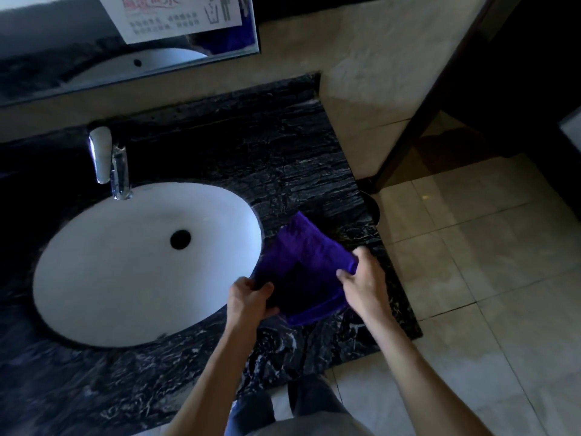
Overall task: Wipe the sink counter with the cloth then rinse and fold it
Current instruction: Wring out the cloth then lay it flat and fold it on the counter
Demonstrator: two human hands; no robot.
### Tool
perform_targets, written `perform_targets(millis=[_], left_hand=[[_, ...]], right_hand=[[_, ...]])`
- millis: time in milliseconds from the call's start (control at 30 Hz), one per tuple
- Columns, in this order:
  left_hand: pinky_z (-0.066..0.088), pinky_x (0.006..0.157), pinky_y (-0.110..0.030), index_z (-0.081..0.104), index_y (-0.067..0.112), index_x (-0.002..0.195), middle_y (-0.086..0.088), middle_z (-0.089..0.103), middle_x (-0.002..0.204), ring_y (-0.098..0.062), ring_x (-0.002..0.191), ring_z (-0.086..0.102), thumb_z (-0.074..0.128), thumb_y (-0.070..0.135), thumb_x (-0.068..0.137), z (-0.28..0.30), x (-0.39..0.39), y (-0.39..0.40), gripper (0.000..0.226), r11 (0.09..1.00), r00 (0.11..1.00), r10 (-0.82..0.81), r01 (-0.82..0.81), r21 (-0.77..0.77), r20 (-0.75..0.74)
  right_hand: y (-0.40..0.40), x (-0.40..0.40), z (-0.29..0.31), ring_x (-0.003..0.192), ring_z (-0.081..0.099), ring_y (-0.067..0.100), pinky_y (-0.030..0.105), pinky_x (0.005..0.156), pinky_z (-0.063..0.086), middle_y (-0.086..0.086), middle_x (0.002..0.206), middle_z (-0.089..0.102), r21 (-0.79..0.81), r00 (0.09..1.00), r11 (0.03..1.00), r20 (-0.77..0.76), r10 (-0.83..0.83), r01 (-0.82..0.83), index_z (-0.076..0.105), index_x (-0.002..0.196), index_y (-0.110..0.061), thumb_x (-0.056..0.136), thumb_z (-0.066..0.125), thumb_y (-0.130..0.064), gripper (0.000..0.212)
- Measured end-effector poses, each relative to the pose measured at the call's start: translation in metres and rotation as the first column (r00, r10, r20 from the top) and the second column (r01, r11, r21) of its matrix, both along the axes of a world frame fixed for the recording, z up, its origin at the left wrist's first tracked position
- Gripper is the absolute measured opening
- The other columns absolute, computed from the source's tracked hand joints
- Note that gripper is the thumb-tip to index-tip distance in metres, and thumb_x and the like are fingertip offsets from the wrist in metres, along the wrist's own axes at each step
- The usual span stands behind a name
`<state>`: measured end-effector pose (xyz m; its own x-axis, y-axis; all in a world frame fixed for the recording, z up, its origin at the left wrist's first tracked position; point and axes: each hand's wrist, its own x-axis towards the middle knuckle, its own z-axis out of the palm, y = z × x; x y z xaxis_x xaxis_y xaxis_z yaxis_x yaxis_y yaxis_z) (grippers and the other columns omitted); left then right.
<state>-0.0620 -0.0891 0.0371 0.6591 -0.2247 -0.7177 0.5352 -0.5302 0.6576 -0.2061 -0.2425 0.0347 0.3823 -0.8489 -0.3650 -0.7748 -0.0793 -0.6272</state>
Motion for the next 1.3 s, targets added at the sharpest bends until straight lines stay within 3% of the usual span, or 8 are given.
perform_targets(millis=[167,267,367,500,667,833,967,1300], left_hand=[[0.058,0.047,-0.030,0.056,-0.005,0.097,-0.018,0.072,0.075,-0.024,0.051,0.069,0.071,0.000,0.088,0.010,-0.064,0.006,0.018,0.995,0.949,-0.098,0.101,-0.006,-0.298],[0.047,0.038,-0.021,0.063,-0.001,0.089,-0.012,0.072,0.064,-0.015,0.040,0.061,0.070,0.026,0.093,0.020,-0.061,0.002,0.028,0.887,0.828,-0.424,0.461,0.014,-0.366],[0.044,0.043,-0.023,0.068,0.004,0.077,-0.006,0.070,0.059,-0.014,0.042,0.059,0.065,0.051,0.091,0.018,-0.022,-0.006,0.049,0.755,0.794,-0.603,0.598,0.269,-0.076],[0.045,0.054,-0.031,0.062,0.010,0.089,-0.003,0.066,0.078,-0.021,0.068,0.060,0.068,0.032,0.091,0.012,0.025,-0.031,0.023,0.903,0.790,-0.417,0.305,0.302,0.449],[0.048,0.069,-0.029,0.066,0.013,0.121,-0.009,0.067,0.092,-0.022,0.078,0.061,0.070,0.011,0.089,0.000,0.040,-0.057,0.032,0.841,0.718,-0.537,0.498,0.211,0.444],[0.045,0.064,-0.026,0.071,0.014,0.102,-0.004,0.064,0.080,-0.021,0.073,0.060,0.072,0.004,0.085,-0.006,0.042,-0.059,0.020,0.839,0.691,-0.527,0.515,0.175,0.495],[0.042,0.061,-0.009,0.069,0.009,0.093,-0.001,0.068,0.083,-0.015,0.074,0.061,0.072,0.000,0.084,-0.005,0.047,-0.059,0.013,0.807,0.639,-0.564,0.561,0.186,0.522],[0.042,0.056,-0.019,0.063,0.027,0.080,0.012,0.059,0.063,-0.002,0.056,0.049,0.075,0.008,0.084,0.013,0.093,-0.062,0.023,0.525,0.443,-0.805,0.842,0.126,0.395]], right_hand=[[-0.050,0.009,0.007,0.089,0.064,0.023,0.026,0.076,0.043,0.005,0.095,0.069,0.023,0.989,0.999,0.145,-0.035,0.032,0.068,0.106,-0.010,0.083,0.073,-0.002,0.025],[-0.066,0.013,0.011,0.088,0.059,0.016,0.015,0.072,0.036,0.005,0.098,0.068,-0.049,0.987,0.996,0.139,0.082,-0.076,0.072,0.109,-0.003,0.084,0.069,0.005,0.026],[-0.075,0.016,0.011,0.089,0.060,0.019,0.019,0.073,0.037,0.002,0.096,0.065,-0.061,0.984,0.992,0.135,0.119,-0.111,0.072,0.104,-0.001,0.083,0.071,0.001,0.021],[-0.078,0.018,0.006,0.086,0.060,0.021,0.032,0.079,0.043,0.006,0.093,0.063,-0.025,0.980,0.990,0.142,0.140,-0.138,0.069,0.096,-0.001,0.084,0.076,-0.011,0.017],[-0.079,0.017,0.004,0.060,0.054,0.012,0.027,0.066,0.039,0.006,0.080,0.063,-0.085,0.971,0.986,0.183,0.157,-0.143,0.070,0.092,-0.001,0.083,0.077,-0.007,0.013],[-0.081,0.015,0.006,0.073,0.063,0.018,0.037,0.074,0.051,0.002,0.088,0.071,-0.192,0.945,0.950,0.173,0.279,-0.245,0.075,0.103,-0.009,0.080,0.078,-0.007,0.023],[-0.083,0.017,0.004,0.053,0.052,0.001,0.026,0.062,0.042,-0.009,0.066,0.059,-0.180,0.947,0.966,0.228,0.227,-0.188,0.072,0.090,-0.004,0.081,0.074,0.002,0.011],[-0.096,0.026,0.010,0.066,0.056,0.001,0.011,0.066,0.044,0.005,0.079,0.065,-0.017,0.906,0.999,0.419,0.054,-0.052,0.066,0.087,0.005,0.081,0.063,0.017,0.014]])
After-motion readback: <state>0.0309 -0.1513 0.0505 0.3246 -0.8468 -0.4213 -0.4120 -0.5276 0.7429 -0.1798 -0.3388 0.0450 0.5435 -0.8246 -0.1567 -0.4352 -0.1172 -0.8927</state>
